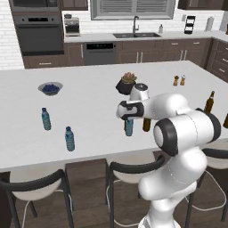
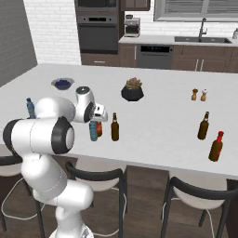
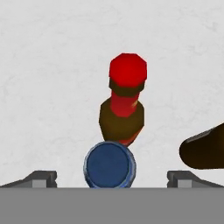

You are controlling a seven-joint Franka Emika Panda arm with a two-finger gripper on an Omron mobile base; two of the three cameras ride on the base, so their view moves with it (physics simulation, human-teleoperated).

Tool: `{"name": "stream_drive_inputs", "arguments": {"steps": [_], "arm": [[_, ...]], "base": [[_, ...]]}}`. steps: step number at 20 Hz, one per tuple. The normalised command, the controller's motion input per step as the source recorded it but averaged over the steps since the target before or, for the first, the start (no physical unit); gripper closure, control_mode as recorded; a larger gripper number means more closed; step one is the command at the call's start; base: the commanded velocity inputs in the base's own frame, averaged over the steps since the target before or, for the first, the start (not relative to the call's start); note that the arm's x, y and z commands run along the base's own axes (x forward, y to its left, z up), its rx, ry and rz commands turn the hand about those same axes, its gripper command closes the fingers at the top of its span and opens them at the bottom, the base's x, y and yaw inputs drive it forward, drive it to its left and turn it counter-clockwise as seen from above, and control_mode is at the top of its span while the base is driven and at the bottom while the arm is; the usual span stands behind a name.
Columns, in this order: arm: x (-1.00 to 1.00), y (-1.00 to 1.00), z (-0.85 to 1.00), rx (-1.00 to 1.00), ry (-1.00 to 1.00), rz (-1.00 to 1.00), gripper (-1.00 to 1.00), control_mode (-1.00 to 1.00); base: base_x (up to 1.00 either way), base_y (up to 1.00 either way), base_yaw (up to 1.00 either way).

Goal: Move the plastic bottles in the middle to the plastics group, and the glass bottles in the middle to the glass group.

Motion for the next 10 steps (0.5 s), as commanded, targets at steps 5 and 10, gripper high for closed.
{"name": "stream_drive_inputs", "arguments": {"steps": [5,10], "arm": [[0.01,0.00,-0.17,0.00,0.00,0.00,-1.00,-1.00],[0.07,0.00,-0.13,0.00,0.00,0.00,-1.00,-1.00]], "base": [[0.00,0.00,0.00],[0.00,0.00,0.00]]}}
